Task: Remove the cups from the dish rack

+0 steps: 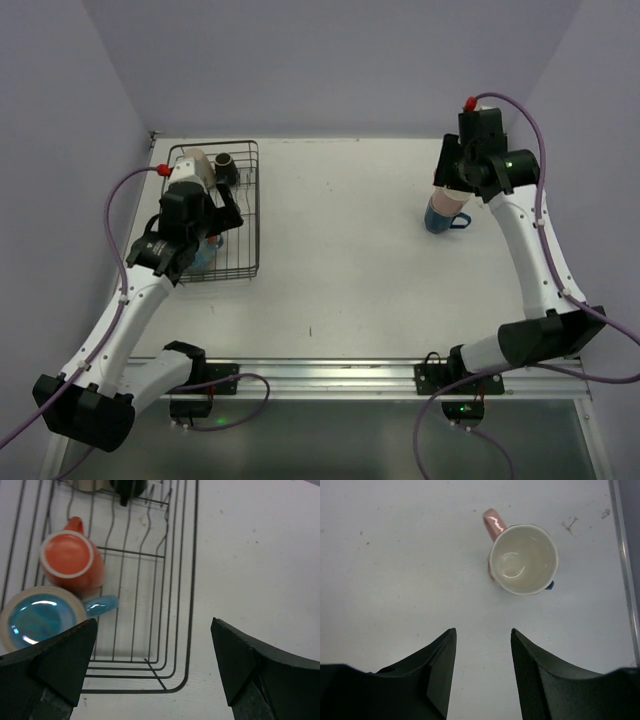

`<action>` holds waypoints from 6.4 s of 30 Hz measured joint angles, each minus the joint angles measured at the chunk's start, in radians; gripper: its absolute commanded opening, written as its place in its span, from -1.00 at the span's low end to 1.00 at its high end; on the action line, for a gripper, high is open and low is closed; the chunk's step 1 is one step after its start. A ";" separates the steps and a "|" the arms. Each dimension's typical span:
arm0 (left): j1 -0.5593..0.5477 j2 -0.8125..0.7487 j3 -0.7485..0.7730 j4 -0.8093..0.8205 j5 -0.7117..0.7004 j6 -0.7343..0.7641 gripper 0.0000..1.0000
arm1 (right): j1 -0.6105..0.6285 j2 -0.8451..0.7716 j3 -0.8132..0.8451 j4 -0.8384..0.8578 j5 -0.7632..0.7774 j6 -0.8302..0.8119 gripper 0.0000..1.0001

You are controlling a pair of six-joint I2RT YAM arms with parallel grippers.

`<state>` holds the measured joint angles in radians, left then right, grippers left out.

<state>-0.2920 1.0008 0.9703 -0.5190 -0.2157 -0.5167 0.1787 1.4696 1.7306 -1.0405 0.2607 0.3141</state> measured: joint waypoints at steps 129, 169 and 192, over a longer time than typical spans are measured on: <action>0.290 0.396 0.100 -0.221 0.128 0.393 0.15 | 0.552 -0.372 -0.577 0.406 -0.460 -0.051 0.11; 0.290 0.006 0.260 -0.087 0.565 0.148 -1.00 | 0.581 -0.241 -0.553 0.663 -0.643 0.196 0.11; 0.290 -0.145 -0.164 0.682 1.073 -0.337 -1.00 | 0.581 -0.243 -0.703 1.248 -0.879 0.463 0.08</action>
<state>-0.0021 0.8562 0.8062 0.1631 0.8570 -0.8539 0.7593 1.2270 1.0279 0.2073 -0.6186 0.7773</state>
